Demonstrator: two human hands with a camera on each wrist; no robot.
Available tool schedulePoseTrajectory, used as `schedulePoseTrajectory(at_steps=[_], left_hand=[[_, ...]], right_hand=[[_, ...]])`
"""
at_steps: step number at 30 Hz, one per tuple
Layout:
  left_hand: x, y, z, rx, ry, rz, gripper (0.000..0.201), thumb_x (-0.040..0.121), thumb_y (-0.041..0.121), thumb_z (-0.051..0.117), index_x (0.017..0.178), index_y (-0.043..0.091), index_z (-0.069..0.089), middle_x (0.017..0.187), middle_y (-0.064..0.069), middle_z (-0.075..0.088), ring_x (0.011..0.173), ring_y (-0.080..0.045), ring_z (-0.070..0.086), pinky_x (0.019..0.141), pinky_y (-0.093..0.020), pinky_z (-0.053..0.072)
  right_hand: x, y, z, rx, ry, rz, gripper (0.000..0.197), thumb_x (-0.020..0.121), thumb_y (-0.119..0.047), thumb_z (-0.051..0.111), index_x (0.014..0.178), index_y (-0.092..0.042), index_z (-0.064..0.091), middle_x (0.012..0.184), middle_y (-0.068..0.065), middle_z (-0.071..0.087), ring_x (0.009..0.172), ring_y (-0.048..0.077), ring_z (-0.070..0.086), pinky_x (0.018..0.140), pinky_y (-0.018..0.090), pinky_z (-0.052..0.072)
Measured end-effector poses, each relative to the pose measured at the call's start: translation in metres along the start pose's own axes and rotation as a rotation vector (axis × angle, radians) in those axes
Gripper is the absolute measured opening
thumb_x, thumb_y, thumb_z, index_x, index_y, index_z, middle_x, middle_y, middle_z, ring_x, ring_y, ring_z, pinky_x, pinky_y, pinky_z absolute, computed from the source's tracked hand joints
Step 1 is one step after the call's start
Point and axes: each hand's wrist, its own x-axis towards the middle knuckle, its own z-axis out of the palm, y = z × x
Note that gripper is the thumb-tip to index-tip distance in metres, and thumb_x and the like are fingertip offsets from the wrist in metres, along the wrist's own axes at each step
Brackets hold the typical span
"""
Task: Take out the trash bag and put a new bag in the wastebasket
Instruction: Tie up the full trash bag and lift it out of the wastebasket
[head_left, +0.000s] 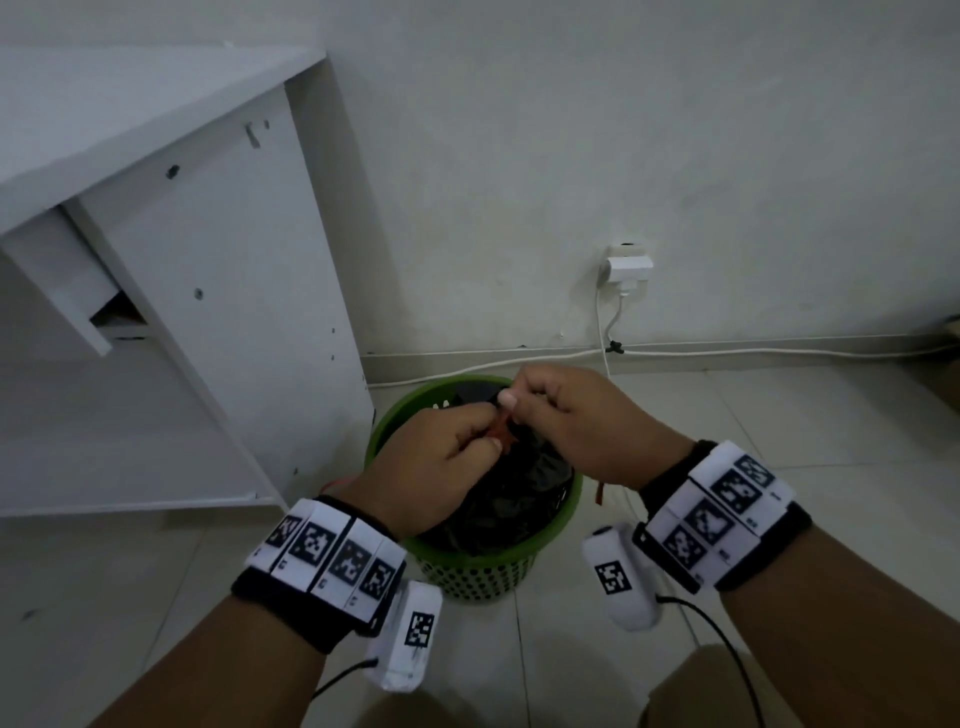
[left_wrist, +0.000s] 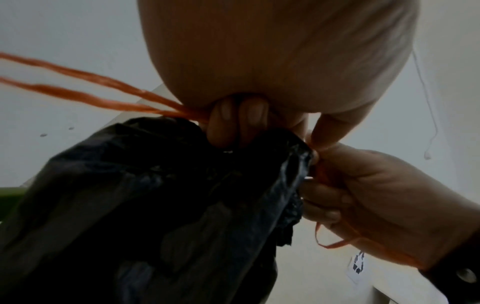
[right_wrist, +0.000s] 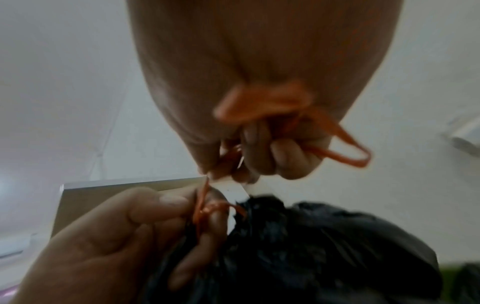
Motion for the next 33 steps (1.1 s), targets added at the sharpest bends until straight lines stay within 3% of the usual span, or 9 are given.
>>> schedulePoseTrajectory(at_steps=[2, 3, 7, 11, 13, 16, 22, 25, 33], left_hand=[[0.003, 0.0, 0.001, 0.041, 0.025, 0.047, 0.012, 0.086, 0.03, 0.051, 0.074, 0.03, 0.053, 0.064, -0.004, 0.058, 0.06, -0.027, 0.055, 0.058, -0.049, 0.048], [0.003, 0.0, 0.002, 0.055, 0.042, 0.072, 0.011, 0.086, 0.028, 0.052, 0.076, 0.028, 0.052, 0.064, -0.005, 0.058, 0.059, -0.028, 0.056, 0.057, -0.049, 0.048], [0.0, -0.003, 0.006, 0.063, 0.151, 0.066, 0.004, 0.086, 0.024, 0.06, 0.09, 0.024, 0.059, 0.071, 0.002, 0.068, 0.06, -0.02, 0.064, 0.057, -0.043, 0.053], [-0.004, -0.011, 0.013, 0.147, 0.266, 0.094, 0.024, 0.088, 0.016, 0.071, 0.106, 0.026, 0.058, 0.068, 0.014, 0.064, 0.066, 0.002, 0.062, 0.06, -0.013, 0.048], [-0.005, -0.011, 0.017, 0.176, 0.301, 0.143, 0.023, 0.089, 0.015, 0.073, 0.111, 0.02, 0.067, 0.083, 0.02, 0.068, 0.077, 0.011, 0.061, 0.071, -0.001, 0.043], [-0.005, -0.009, 0.02, 0.192, 0.351, 0.226, 0.008, 0.089, 0.011, 0.073, 0.096, 0.013, 0.076, 0.091, 0.011, 0.075, 0.083, 0.003, 0.064, 0.076, 0.0, 0.042], [0.002, 0.0, 0.013, -0.122, 0.25, -0.237, 0.015, 0.094, 0.024, 0.068, 0.08, 0.023, 0.074, 0.07, 0.011, 0.072, 0.066, -0.003, 0.066, 0.059, -0.018, 0.05], [0.006, 0.009, 0.006, -0.485, 0.182, -0.448, 0.026, 0.098, 0.021, 0.061, 0.074, 0.015, 0.069, 0.057, 0.004, 0.057, 0.051, -0.01, 0.05, 0.048, -0.022, 0.036], [0.011, 0.005, 0.006, -0.534, 0.132, -0.414, 0.032, 0.101, 0.019, 0.056, 0.073, 0.016, 0.07, 0.062, 0.001, 0.053, 0.054, -0.008, 0.045, 0.052, -0.021, 0.035]], right_hand=[[0.0, 0.006, 0.009, 0.157, 0.056, 0.032, 0.031, 0.102, -0.03, 0.05, 0.085, -0.006, 0.061, 0.066, -0.008, 0.064, 0.06, 0.007, 0.056, 0.057, 0.024, 0.045], [-0.001, 0.007, 0.014, 0.226, 0.074, 0.052, 0.031, 0.103, -0.027, 0.048, 0.083, -0.007, 0.06, 0.059, -0.015, 0.062, 0.054, 0.003, 0.055, 0.053, 0.016, 0.039], [-0.004, 0.011, 0.026, 0.31, 0.112, 0.097, 0.033, 0.105, -0.026, 0.045, 0.076, -0.014, 0.057, 0.05, -0.018, 0.059, 0.045, -0.001, 0.051, 0.051, 0.011, 0.033], [0.0, 0.014, 0.028, 0.264, 0.116, 0.148, 0.039, 0.101, -0.034, 0.052, 0.069, -0.013, 0.06, 0.056, -0.003, 0.064, 0.051, 0.007, 0.055, 0.06, 0.027, 0.045], [0.003, 0.014, 0.023, 0.263, 0.09, 0.213, 0.039, 0.096, -0.039, 0.059, 0.066, -0.014, 0.061, 0.054, -0.003, 0.062, 0.052, 0.009, 0.054, 0.062, 0.031, 0.046], [0.008, 0.015, 0.016, 0.224, 0.012, 0.269, 0.035, 0.091, -0.041, 0.065, 0.067, -0.016, 0.065, 0.054, -0.004, 0.064, 0.05, 0.007, 0.053, 0.06, 0.026, 0.044], [0.003, 0.019, 0.027, 0.066, 0.336, 0.077, 0.016, 0.087, -0.035, 0.069, 0.087, -0.019, 0.068, 0.087, -0.008, 0.069, 0.079, 0.005, 0.063, 0.073, 0.022, 0.049], [-0.007, 0.021, 0.035, -0.082, 0.491, -0.178, 0.02, 0.082, -0.036, 0.069, 0.089, -0.017, 0.071, 0.102, -0.004, 0.067, 0.098, 0.016, 0.062, 0.087, 0.037, 0.046], [-0.014, 0.033, 0.055, -0.315, 0.62, -0.304, 0.012, 0.086, -0.023, 0.074, 0.095, -0.018, 0.08, 0.107, -0.003, 0.073, 0.108, 0.024, 0.063, 0.087, 0.049, 0.045]])
